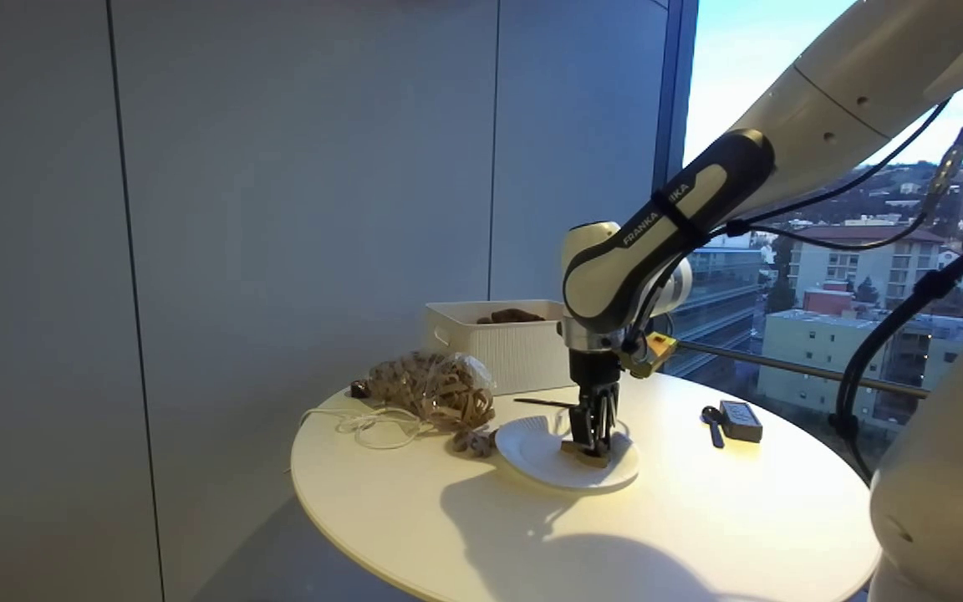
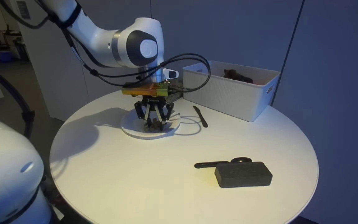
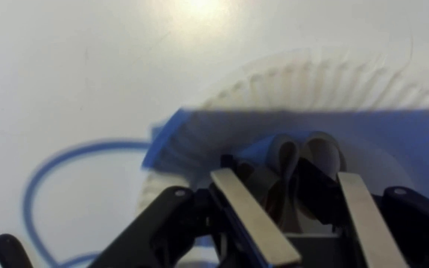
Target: Put the rubber bands back into the plastic bag
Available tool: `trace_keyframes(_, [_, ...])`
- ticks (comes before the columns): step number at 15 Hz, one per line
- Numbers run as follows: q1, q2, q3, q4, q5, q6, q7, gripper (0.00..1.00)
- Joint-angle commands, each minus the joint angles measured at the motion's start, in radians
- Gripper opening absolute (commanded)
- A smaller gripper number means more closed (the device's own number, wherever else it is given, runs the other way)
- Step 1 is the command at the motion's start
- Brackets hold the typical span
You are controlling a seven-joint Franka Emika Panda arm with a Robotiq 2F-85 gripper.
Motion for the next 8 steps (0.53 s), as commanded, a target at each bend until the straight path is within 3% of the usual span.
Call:
trace_keyframes(1, [0.013, 0.011, -0.004, 0.000, -0.006, 0.027, 0.011, 0.13])
trace_keyframes(3, [0.011, 0.006, 0.001, 0.002, -0.016, 0.025, 0.024, 0.01])
trace_keyframes(8, [0.003, -0.046, 0.033, -0.011, -0.085, 0.011, 0.108, 0.02])
